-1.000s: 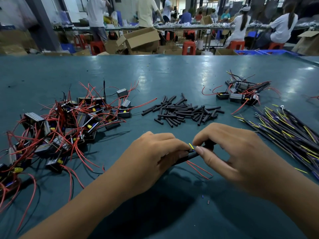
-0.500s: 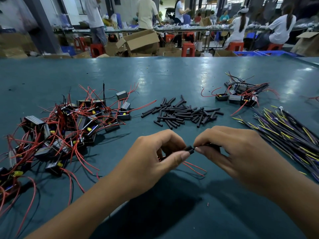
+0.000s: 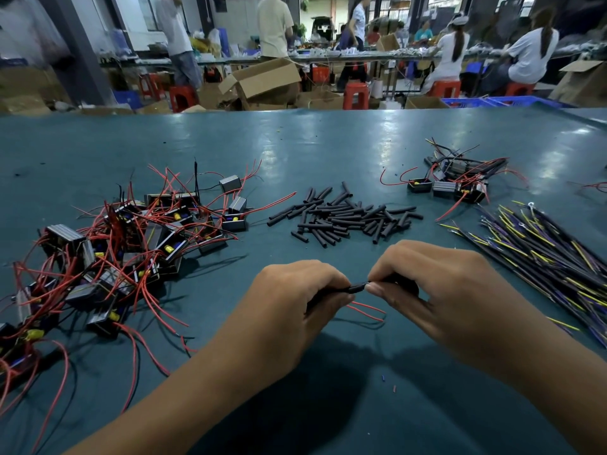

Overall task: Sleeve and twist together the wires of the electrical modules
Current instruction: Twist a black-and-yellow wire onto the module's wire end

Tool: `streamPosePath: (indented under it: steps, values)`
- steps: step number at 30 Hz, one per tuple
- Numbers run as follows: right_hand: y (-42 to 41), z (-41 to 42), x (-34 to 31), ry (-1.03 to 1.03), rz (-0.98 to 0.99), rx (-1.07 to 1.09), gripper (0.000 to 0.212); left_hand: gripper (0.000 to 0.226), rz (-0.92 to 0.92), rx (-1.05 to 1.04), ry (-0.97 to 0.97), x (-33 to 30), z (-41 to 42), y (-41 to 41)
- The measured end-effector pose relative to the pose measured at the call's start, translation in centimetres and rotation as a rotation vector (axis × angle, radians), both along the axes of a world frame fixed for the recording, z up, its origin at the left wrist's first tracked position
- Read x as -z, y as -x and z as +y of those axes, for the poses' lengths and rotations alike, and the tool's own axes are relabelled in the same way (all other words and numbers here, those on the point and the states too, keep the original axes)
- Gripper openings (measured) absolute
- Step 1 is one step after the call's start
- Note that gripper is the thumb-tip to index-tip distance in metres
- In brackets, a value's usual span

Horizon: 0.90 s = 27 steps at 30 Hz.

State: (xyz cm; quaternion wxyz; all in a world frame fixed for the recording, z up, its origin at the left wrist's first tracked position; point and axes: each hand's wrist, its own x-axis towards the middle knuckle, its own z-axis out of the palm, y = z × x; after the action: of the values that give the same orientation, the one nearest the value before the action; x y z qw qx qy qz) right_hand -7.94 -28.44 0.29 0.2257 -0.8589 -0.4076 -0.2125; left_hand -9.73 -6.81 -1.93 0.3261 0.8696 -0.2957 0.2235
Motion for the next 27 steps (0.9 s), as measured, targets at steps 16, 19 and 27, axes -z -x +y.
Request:
streamPosePath:
  steps: [16,19,27]
  values:
    - [1.1,1.1,-0.1,-0.263,-0.398,0.133,0.012,0.009,0.283,-0.102,0.455,-0.9,0.8,-0.6]
    - [1.9,2.4,0.5,-0.413,-0.181,0.072,0.008,0.012,0.396,-0.005,0.648,-0.8,0.6,-0.6]
    - [2.6,4.6,1.8,-0.664,0.292,0.131,0.005,0.007,0.494,0.082,0.673,0.2,-0.1,-0.7]
